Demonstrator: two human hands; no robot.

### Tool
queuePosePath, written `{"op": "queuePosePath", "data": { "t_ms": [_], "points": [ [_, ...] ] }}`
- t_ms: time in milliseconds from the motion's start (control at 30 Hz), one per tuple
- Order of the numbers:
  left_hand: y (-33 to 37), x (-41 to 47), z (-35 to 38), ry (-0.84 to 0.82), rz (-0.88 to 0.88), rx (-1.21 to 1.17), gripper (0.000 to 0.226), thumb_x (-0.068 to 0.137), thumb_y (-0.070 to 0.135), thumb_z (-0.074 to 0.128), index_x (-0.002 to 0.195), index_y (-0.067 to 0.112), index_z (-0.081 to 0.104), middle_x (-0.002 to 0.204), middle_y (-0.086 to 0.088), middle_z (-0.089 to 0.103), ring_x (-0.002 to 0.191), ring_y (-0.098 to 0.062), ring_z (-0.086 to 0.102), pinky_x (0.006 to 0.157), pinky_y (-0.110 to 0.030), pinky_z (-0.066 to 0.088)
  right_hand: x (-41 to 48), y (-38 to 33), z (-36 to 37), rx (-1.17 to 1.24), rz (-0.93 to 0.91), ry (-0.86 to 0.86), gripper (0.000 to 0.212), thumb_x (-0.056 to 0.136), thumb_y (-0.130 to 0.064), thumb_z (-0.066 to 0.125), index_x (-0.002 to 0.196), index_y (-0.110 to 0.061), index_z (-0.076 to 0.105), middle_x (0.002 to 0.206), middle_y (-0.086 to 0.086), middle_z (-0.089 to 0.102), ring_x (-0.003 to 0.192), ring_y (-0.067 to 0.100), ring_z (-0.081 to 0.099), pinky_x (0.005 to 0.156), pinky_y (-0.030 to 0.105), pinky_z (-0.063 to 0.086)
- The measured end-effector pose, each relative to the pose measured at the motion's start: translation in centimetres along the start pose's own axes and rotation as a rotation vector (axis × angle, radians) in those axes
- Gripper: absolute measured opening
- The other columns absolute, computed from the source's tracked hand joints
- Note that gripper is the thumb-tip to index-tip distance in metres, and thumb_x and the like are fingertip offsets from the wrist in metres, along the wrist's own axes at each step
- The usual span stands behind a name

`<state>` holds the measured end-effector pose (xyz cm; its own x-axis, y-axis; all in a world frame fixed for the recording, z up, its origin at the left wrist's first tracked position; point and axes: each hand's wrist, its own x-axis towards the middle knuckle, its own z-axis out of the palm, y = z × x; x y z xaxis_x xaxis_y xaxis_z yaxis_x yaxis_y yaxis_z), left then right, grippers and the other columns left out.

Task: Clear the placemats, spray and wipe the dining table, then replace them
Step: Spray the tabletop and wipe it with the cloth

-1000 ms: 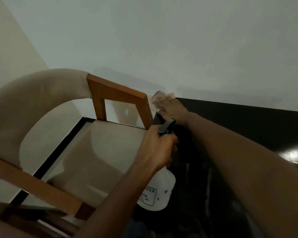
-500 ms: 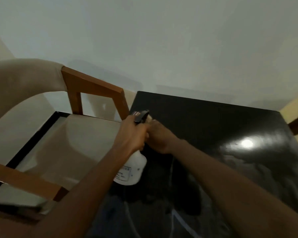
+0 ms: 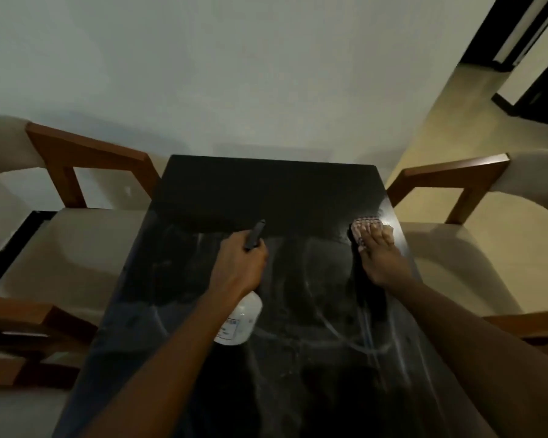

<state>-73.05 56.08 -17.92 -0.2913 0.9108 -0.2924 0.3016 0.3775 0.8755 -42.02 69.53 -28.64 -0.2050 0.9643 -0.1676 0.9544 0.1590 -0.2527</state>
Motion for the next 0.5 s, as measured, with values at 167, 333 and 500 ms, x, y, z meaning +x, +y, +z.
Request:
{"op": "queuePosePath", "data": {
  "t_ms": [167,333,500],
  "points": [
    [2.7,-5.8,9.1,-0.210,-0.080,-0.083,0.016,0.097,0.017,0.060,0.096,0.002,0.067,0.079,-0.010,0.064,0.067,-0.027,0.058,0.068,-0.039,0.052,-4.0,4.0,-1.2,-0.021,-0.074,-0.059,0.060,0.112,-0.043,0.030,0.167,-0.036,0.006,0.174,-0.004,-0.005,0.161,0.025,-0.008,0.129,0.046,0.006],
    [3.2,-9.2,14.9,-0.277,-0.120,-0.074,0.013,0.088,0.020,0.062,0.079,0.011,0.063,0.070,-0.008,0.061,0.061,-0.023,0.053,0.062,-0.040,0.048,-3.5,6.2,-1.5,-0.005,-0.047,-0.071,0.061,0.111,-0.049,0.026,0.166,-0.038,0.005,0.176,-0.003,-0.002,0.162,0.024,-0.005,0.130,0.048,0.008],
    [2.2,-10.0,16.6,-0.246,-0.100,0.005,0.017,0.095,0.015,0.056,0.080,0.011,0.063,0.073,-0.008,0.064,0.053,-0.015,0.052,0.052,-0.029,0.046,-8.7,4.6,0.2,0.028,-0.287,-0.084,0.060,0.110,-0.045,0.031,0.165,-0.041,0.009,0.176,-0.009,-0.003,0.162,0.019,-0.010,0.131,0.049,0.003]
  ]
}}
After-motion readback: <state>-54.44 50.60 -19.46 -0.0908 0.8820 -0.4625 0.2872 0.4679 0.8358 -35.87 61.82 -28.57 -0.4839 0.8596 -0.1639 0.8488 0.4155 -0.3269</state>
